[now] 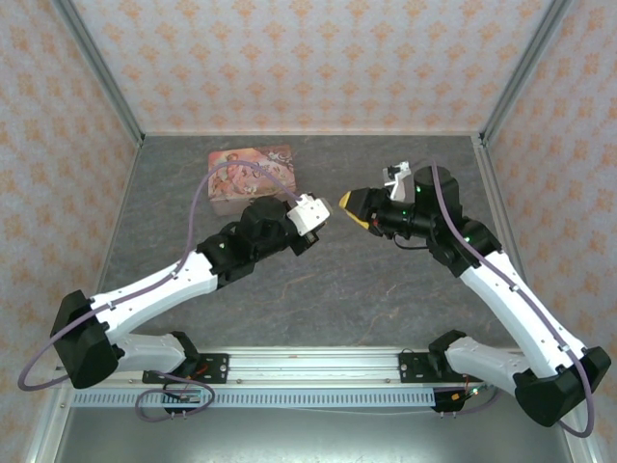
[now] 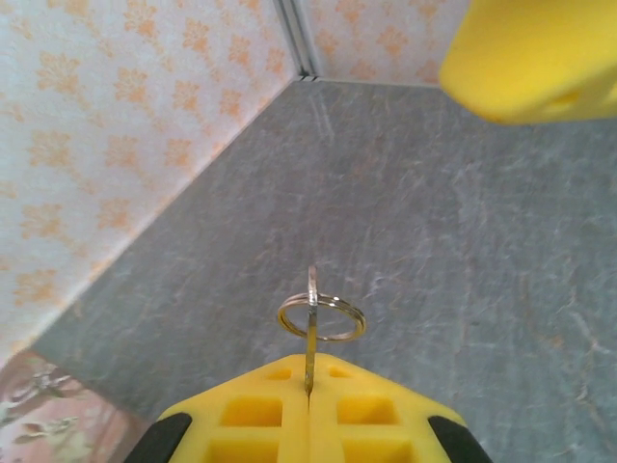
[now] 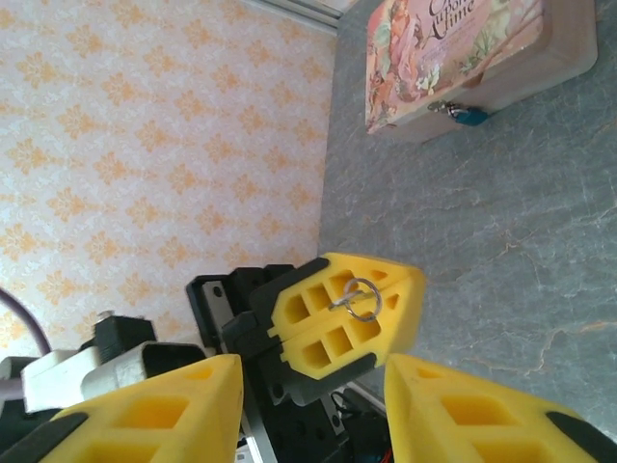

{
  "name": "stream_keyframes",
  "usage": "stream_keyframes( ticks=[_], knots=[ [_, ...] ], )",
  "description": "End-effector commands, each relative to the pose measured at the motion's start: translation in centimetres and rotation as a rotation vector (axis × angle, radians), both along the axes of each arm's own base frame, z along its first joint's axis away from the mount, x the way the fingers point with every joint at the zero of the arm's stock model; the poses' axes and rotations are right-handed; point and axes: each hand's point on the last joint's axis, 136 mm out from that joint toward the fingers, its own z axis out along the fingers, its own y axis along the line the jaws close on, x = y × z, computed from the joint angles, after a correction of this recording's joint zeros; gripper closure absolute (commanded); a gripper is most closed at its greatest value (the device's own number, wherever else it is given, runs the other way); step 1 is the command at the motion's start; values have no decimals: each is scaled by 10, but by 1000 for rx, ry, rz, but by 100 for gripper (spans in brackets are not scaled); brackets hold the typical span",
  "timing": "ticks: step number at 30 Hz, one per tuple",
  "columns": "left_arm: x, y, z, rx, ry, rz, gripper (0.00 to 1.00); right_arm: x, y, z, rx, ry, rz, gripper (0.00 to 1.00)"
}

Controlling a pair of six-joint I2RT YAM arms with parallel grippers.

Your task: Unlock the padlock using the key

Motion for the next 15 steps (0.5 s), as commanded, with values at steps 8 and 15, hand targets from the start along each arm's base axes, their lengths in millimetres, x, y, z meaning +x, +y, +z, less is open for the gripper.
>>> stream_keyframes(
  ticks=[8,15],
  knots=[
    [0,6,4,241,-107,-10,100,-3,11,-16,78,157,13,56],
    [-4,-3,5,259,-129,-42,100,4,23,-17,123,234,38,58]
  ],
)
